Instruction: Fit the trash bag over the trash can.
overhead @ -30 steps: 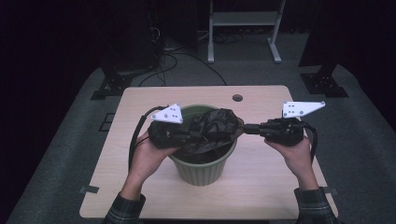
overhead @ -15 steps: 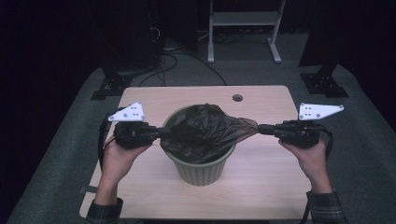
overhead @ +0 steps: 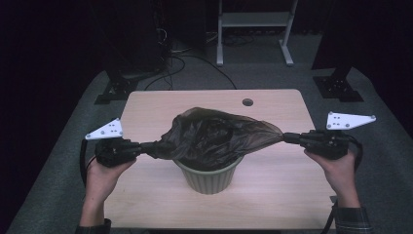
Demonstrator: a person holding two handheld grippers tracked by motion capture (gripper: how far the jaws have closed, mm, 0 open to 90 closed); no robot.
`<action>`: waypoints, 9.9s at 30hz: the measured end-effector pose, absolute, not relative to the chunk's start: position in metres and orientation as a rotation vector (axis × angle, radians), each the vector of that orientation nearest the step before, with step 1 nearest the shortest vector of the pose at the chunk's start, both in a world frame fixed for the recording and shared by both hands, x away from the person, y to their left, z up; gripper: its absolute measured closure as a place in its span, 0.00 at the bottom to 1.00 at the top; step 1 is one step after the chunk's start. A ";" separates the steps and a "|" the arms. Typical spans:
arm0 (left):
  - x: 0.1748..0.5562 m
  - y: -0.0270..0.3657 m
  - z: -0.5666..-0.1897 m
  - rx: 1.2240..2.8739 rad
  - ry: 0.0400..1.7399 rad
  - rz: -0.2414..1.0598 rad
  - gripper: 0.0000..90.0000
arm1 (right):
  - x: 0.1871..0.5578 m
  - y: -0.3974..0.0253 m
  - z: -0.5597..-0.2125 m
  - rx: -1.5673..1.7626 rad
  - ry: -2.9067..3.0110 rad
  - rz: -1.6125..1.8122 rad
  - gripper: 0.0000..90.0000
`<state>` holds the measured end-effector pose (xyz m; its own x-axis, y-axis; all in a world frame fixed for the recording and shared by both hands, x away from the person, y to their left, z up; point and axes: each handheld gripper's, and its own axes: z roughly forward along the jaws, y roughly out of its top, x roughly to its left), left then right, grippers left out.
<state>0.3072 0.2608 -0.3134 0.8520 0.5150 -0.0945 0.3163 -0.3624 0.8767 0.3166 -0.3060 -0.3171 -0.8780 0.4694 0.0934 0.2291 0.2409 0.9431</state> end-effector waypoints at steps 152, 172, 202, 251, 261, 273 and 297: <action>0.409 0.232 -0.331 2.021 0.705 0.318 1.00 | 0.397 -0.192 -0.312 0.643 2.389 1.671 0.96; 0.399 0.240 -0.332 2.019 0.719 0.304 1.00 | 0.324 -0.223 -0.314 0.520 2.372 1.742 1.00; 0.397 0.244 -0.356 2.032 0.757 0.257 1.00 | 0.262 -0.218 -0.373 0.461 2.548 1.656 0.85; 0.409 0.240 -0.343 2.001 0.745 0.307 1.00 | 0.412 -0.174 -0.316 0.764 2.311 1.571 1.00; 0.426 0.239 -0.353 2.036 0.826 0.340 1.00 | 0.452 -0.164 -0.328 0.870 2.265 1.432 1.00; 0.415 0.246 -0.358 2.009 0.811 0.308 1.00 | 0.429 -0.177 -0.316 0.837 2.228 1.523 0.72; 0.401 0.253 -0.350 1.984 0.785 0.315 1.00 | 0.345 -0.143 -0.282 0.555 2.380 1.782 0.62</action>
<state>0.4006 0.2526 -0.3495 0.7612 0.6416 -0.0947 0.3983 -0.3473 0.8490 0.3446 -0.1431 -0.2821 -0.9260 0.3568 0.1236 0.2191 0.2409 0.9455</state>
